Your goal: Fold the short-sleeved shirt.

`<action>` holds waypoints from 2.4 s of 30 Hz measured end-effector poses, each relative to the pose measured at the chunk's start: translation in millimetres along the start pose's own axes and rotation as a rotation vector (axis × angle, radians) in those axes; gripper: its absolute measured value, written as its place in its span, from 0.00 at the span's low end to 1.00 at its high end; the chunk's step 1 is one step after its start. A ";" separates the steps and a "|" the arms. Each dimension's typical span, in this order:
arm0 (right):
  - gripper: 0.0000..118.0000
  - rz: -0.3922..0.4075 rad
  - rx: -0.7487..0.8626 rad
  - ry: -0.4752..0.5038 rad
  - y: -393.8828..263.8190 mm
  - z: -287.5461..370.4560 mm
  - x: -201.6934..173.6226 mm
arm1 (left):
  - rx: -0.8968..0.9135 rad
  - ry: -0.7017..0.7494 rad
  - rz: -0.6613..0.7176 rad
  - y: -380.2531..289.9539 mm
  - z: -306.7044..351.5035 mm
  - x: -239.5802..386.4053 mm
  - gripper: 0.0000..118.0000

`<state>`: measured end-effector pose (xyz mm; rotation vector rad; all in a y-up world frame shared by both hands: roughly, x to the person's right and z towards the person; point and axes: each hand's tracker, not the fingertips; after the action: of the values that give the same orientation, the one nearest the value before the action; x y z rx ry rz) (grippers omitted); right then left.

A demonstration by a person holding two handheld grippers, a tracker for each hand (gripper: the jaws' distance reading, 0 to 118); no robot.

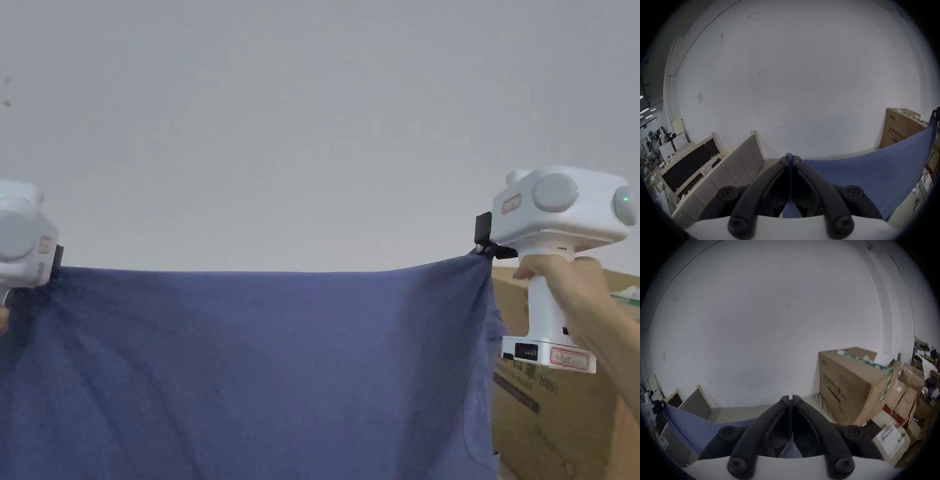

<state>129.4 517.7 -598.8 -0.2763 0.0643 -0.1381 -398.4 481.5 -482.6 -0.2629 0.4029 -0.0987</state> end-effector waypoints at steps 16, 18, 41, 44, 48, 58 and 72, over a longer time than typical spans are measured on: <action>0.01 0.031 0.004 -0.014 18.0 -84.1 -57.5 | 0.036 0.082 0.055 13.8 -104.9 -9.4 0.02; 0.01 0.030 -0.036 -0.012 -8.5 -111.6 -60.2 | -0.017 0.093 0.058 -18.0 -129.8 -3.6 0.02; 0.01 0.057 -0.781 -0.118 -416.0 -300.1 -2.8 | -0.770 0.062 -0.009 -415.7 -281.6 68.8 0.02; 0.01 0.031 -0.779 -0.105 -417.6 -269.9 3.5 | -0.751 0.050 -0.002 -414.7 -250.3 59.7 0.02; 0.01 -0.012 -0.786 -0.083 -423.7 -209.2 12.4 | -0.711 0.038 -0.030 -418.2 -196.9 45.3 0.02; 0.01 -0.027 -0.804 -0.058 -490.9 -4.8 64.9 | -0.682 -0.007 -0.004 -474.3 10.3 -13.6 0.02; 0.01 -0.060 -0.801 -0.065 -582.8 203.8 107.6 | -0.666 0.001 -0.093 -540.7 199.2 -36.9 0.02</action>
<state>178.6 1.4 -247.1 -1.0822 0.0445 -0.1581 -375.7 13.6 -145.1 -0.9386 0.4154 -0.0531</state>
